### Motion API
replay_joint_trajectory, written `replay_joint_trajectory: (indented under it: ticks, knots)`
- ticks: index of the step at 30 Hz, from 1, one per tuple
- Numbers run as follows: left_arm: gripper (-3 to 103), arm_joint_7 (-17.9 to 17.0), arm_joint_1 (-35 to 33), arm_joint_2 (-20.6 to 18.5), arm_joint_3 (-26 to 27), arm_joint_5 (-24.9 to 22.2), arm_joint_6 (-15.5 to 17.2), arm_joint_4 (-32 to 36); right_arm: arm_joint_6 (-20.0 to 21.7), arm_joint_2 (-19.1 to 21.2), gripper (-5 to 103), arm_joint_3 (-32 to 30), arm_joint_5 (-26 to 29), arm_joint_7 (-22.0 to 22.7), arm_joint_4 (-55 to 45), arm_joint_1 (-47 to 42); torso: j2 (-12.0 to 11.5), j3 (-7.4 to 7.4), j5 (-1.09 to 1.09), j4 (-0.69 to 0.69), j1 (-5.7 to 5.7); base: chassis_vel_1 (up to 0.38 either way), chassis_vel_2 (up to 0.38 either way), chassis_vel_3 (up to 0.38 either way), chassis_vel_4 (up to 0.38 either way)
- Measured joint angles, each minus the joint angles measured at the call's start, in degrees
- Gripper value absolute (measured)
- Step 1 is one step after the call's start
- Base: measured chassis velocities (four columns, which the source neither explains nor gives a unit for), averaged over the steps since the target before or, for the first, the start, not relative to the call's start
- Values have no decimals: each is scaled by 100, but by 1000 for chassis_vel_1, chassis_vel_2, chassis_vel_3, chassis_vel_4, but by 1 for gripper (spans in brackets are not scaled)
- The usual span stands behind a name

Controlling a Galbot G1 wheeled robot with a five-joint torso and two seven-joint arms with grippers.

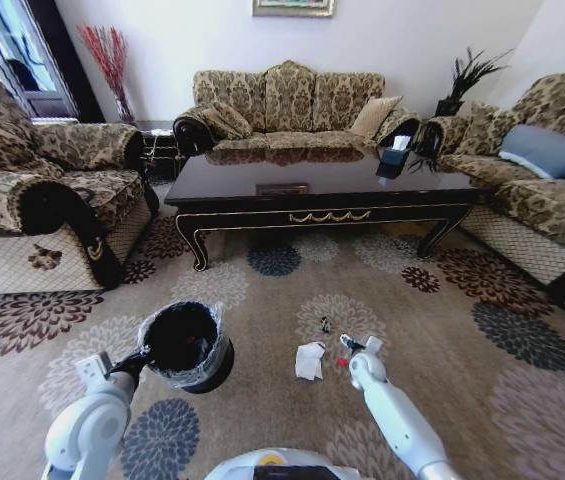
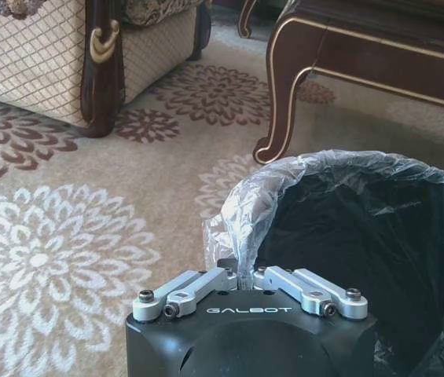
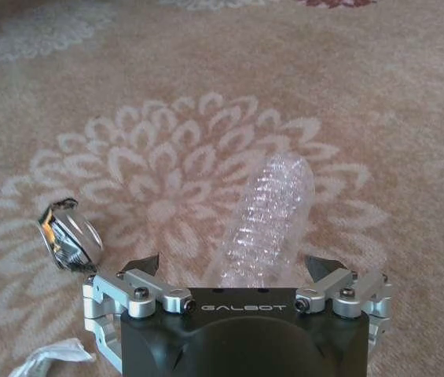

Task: Move to the front of the table and pick up the trash from the floor, then place it into the trash bin.

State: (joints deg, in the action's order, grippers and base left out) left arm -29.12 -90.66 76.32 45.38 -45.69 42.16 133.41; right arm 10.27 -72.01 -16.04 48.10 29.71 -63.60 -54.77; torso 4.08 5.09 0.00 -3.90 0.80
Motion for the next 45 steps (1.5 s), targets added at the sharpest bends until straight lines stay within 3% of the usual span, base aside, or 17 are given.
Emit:
replay_joint_trajectory:
  ticks: [3, 11, 14, 18, 20, 21, 24, 28, 29, 31, 34, 40, 42, 45]
  knots:
    - [3, -1, 35, -1, -1, 1, 0, -39, -11, -46, 102, 6, -69, -58, 212, 68, 0, 0, 0, 1, 0, 0, 0, 0, 0]
    - [3, 0, 67, 58, -53, 1, 0, -75, -134, -52, 94, -42, -360, -377, 797, 148, 0, 0, 1, 0, 0, 0, 0, 0, 0]
    - [3, 0, 76, 97, -89, 9, 0, -88, -241, -26, 79, -127, -366, -589, 855, 120, 0, 0, 0, 1, 0, 0, 0, 0, 0]
    - [3, 0, 77, 127, -111, 28, 0, -91, -397, -22, 68, -239, -317, -782, 689, 16, 0, 0, 1, 0, 0, 0, 0, 0, 0]
    - [3, 1, 77, 169, -116, 54, 0, -92, -671, -64, 57, -382, -276, -1018, 353, -172, 0, 0, -1, 0, 0, 0, 0, 0, 0]
    - [3, 1, 77, 169, -116, 54, 0, -92, -671, -64, 57, -382, -276, -1018, 353, -172, 0, 0, -1, 0, 0, 0, 0, 0, 0]
    - [3, 2, 71, 237, -156, 75, 0, -78, -1237, -112, 44, -470, -445, -1460, -78, -433, 0, -1, 0, 2, 0, 0, 0, 0, 0]
    - [3, 7, 47, 266, -210, 87, 0, -40, -1584, -58, 41, -513, -539, -1728, -496, -644, 0, -1, 2, 1, 0, 0, 0, 0, 0]
    - [3, 12, 37, 271, -228, 90, 0, -25, -1789, 19, 34, -549, -479, -1981, -772, -745, 0, 0, 1, 0, 0, 0, 0, 0, 0]
    - [3, 18, 29, 272, -238, 91, 0, -12, -1929, 78, 31, -571, -369, -2193, -990, -806, 0, 0, 0, 0, -1, 0, 0, 0, 0]
    - [3, 57, -11, 271, -259, 92, -1, 36, -2419, 321, 26, -567, 320, -2766, -1863, -919, 0, 0, 1, 0, -1, 0, 0, 0, 0]
    - [3, 111, 5, 254, -312, 93, -4, 31, -2907, 691, 26, -145, 1156, -3010, -3429, -819, 0, -1, -1, 2, -1, 0, 0, 0, 0]
    - [3, 127, 17, 251, -339, 92, -6, 13, -2998, 721, 26, 2, 1205, -3063, -3637, -774, 0, -1, -2, 2, -1, 0, 0, 0, 0]
    - [3, 121, 126, 135, -466, 42, -6, -136, -3226, 897, 26, 565, 1177, -3567, -3918, -613, 1, -1, -2, 2, -1, 0, 0, 0, 0]
